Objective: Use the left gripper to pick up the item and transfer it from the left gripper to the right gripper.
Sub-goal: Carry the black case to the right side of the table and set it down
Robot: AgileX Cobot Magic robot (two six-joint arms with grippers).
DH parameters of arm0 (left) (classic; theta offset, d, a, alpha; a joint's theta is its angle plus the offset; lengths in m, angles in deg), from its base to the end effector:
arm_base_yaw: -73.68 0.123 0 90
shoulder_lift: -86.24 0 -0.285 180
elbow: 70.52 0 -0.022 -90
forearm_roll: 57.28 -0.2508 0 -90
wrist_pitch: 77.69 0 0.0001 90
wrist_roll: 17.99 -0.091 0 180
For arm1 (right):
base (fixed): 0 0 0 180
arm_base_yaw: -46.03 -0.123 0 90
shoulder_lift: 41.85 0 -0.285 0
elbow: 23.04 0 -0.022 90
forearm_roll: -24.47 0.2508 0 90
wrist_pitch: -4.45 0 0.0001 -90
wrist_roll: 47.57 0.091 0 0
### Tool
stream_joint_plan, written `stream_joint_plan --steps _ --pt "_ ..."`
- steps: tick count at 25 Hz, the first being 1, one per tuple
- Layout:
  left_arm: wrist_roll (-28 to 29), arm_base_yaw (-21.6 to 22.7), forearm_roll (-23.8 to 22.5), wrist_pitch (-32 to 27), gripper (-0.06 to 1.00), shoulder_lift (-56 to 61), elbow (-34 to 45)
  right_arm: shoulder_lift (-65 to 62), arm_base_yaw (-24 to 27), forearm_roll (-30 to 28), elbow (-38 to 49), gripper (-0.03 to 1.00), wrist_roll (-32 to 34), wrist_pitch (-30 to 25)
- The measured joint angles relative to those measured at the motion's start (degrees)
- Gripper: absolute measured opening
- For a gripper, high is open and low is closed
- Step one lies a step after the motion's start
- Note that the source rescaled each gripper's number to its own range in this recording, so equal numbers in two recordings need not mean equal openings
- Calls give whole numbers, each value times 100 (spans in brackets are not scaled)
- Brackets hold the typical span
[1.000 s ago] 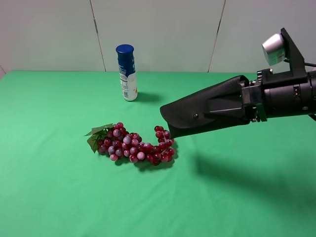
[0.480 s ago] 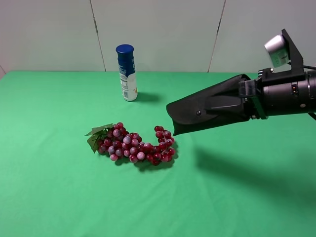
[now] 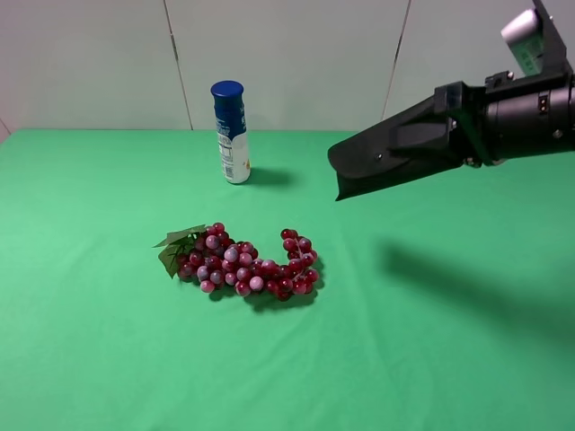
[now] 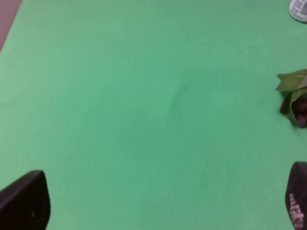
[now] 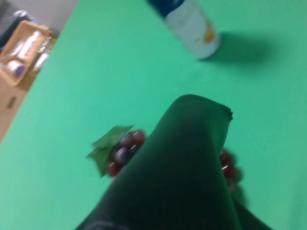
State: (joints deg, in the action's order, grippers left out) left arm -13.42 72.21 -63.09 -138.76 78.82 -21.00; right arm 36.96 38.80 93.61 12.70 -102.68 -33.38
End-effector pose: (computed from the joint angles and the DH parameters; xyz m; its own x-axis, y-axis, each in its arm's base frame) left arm -0.0041 0.0082 0.2726 -0.4657 -0.0185 -0.8847 -0.0670 0.9976 0.0144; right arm 0.2305 0.0819 0.2704 -0.7152 0.0404 -0.6978 -0.4306 0.7609 0.4854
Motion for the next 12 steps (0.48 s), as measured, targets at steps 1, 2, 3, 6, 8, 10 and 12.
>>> stream_joint_plan --steps 1,2,3,6,8,10,12 --pt "0 0 0 0 97 0 0 0 0 -145 -58 0 174 68" --pt "0 0 0 0 97 0 0 0 0 -276 -96 0 315 162" --pt "0 0 0 0 97 0 0 0 0 -364 -114 0 469 261" --pt "0 0 0 0 97 0 0 55 0 -572 -140 0 802 482" --pt "0 0 0 0 97 0 0 175 0 -634 -139 0 929 565" --pt "0 0 0 0 97 0 0 375 0 -663 -139 0 1009 606" --pt "0 0 0 10 97 0 0 588 0 -668 -139 0 1041 636"
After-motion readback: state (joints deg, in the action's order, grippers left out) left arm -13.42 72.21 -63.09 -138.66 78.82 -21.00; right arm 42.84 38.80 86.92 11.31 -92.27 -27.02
